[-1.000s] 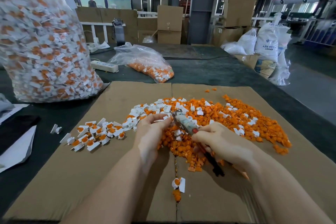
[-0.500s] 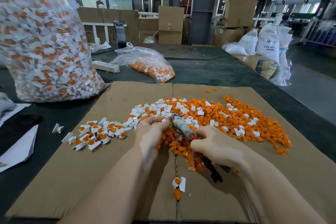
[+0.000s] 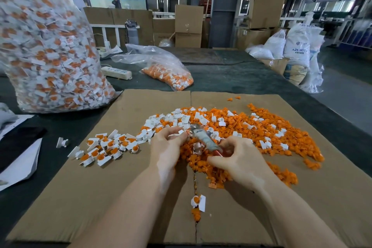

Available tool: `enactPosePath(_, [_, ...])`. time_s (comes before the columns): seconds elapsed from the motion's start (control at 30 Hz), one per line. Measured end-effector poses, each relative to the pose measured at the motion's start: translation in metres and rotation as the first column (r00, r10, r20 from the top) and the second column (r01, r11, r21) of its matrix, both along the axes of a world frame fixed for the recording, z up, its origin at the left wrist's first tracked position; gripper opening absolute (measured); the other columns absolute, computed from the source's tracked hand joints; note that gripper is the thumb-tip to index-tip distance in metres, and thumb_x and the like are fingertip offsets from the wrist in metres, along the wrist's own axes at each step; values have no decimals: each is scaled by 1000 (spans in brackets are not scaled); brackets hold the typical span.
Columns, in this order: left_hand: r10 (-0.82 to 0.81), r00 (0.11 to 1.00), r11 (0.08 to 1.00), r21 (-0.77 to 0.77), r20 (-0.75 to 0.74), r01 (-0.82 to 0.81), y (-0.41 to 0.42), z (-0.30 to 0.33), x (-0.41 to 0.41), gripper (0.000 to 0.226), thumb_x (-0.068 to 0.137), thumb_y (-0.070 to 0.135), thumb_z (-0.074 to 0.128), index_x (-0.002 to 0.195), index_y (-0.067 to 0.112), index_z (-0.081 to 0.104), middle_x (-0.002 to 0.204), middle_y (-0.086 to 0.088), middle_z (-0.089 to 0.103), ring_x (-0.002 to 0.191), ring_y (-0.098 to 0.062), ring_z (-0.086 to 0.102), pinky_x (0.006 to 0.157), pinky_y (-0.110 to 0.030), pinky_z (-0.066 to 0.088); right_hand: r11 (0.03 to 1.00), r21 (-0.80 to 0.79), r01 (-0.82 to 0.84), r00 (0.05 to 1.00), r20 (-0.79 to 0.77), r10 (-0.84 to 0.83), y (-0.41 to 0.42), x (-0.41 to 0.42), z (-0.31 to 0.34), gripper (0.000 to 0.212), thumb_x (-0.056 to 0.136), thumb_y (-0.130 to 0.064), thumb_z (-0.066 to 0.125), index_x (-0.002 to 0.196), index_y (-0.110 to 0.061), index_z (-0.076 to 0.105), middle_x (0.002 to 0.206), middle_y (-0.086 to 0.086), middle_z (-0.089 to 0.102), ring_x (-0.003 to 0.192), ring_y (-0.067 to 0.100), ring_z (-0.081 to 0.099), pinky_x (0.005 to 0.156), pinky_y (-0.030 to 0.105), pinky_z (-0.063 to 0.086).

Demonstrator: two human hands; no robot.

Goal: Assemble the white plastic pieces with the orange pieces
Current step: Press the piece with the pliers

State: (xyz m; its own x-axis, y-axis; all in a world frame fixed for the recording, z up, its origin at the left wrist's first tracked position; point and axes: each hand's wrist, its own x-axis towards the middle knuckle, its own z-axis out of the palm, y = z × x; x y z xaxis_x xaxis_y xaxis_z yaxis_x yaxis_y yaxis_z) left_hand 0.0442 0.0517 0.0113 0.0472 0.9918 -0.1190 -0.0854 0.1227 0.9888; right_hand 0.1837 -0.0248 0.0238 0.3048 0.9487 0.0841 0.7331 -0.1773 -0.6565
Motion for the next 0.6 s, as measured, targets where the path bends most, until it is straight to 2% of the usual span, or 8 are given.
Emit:
enactPosePath(0.03, [-11,998,998,60,-60,14,-2,-3,-1,17,89,15,63,105,17,66,93,1,66,85,-9,62,60,-14,49,998,29,56,997,58,-58,0,4,-2,35,74,-45,70,95,-22,54,87,-9,50,78,8,50,61,22,36])
enactPosePath(0.17, [8,952,959,272,-306,79,-7,-20,-2,24,94,14,54,115,17,66,114,7,60,112,-5,50,94,-15,35,966,112,233,901,349,-258,5,21,-11,43,78,-47,66,108,-18,54,98,-4,56,93,16,50,72,25,39])
enactPosePath(0.27, [38,921,943,320,-388,95,-9,-28,0,23,95,18,53,114,22,65,106,14,58,104,0,49,81,-1,32,959,108,262,843,458,-282,9,31,-19,47,81,-53,60,110,-17,55,107,0,59,102,18,50,82,28,42])
enactPosePath(0.33, [55,912,944,319,-406,85,-8,-31,1,17,93,21,56,106,28,64,97,13,60,97,-5,54,69,-3,37,961,102,256,832,483,-273,12,36,-22,52,81,-59,57,112,-17,55,110,1,59,106,18,49,86,29,42])
enactPosePath(0.4, [66,908,943,323,-415,79,-7,-33,1,14,92,23,57,103,29,64,97,13,60,97,-5,54,70,-4,35,967,55,248,818,522,-240,15,37,-23,59,80,-65,53,115,-17,55,114,1,57,109,19,48,89,30,41])
enactPosePath(0.5, [75,904,929,358,-421,89,-5,-34,-2,21,92,23,57,111,21,68,104,12,61,102,-3,51,83,-10,34,963,8,268,747,629,-213,14,31,-25,64,82,-69,44,122,-19,52,124,2,52,116,20,45,98,34,36])
enactPosePath(0.57, [74,910,922,375,-408,94,-6,-33,-3,21,92,22,58,110,20,69,104,12,62,102,-1,52,79,-1,32,967,127,223,732,633,-252,12,22,-25,57,87,-60,46,127,-20,51,128,2,50,120,20,43,102,35,32])
enactPosePath(0.6, [63,920,923,373,-386,93,-6,-33,-2,20,91,21,59,109,20,70,103,12,63,100,-1,54,76,2,33,967,205,151,771,588,-245,13,15,-25,49,89,-50,50,127,-19,53,126,2,53,118,19,46,101,34,33])
